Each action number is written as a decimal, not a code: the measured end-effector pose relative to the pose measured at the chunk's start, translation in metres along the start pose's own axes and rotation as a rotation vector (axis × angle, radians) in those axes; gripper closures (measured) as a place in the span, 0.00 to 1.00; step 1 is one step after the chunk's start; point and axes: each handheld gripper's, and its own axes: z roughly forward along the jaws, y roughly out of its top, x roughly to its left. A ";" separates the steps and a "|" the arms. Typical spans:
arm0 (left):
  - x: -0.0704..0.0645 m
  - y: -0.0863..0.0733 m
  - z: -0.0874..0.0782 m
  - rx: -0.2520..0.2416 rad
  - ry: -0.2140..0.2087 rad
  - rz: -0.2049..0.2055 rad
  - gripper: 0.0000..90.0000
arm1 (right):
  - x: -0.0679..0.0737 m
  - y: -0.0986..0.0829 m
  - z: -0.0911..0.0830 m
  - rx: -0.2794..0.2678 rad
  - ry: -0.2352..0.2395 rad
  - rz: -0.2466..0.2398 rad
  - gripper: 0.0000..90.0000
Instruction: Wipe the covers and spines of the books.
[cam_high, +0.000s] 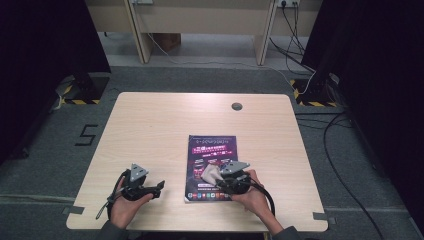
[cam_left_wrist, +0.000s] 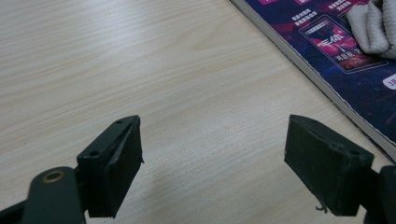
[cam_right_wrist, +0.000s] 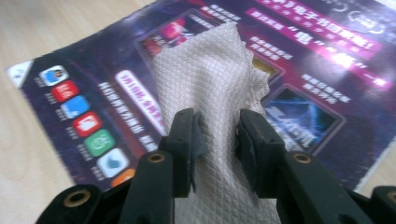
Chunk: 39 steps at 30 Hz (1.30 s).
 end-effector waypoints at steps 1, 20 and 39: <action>0.000 0.000 0.000 0.001 -0.001 0.002 0.21 | 0.003 -0.001 0.000 -0.003 0.008 -0.004 0.75; -0.001 0.000 -0.001 0.001 -0.004 0.007 0.21 | -0.014 -0.025 -0.025 0.009 -0.026 0.030 0.74; -0.025 0.002 0.002 -0.034 -0.100 0.003 0.18 | -0.017 -0.035 -0.034 0.004 -0.037 0.041 0.73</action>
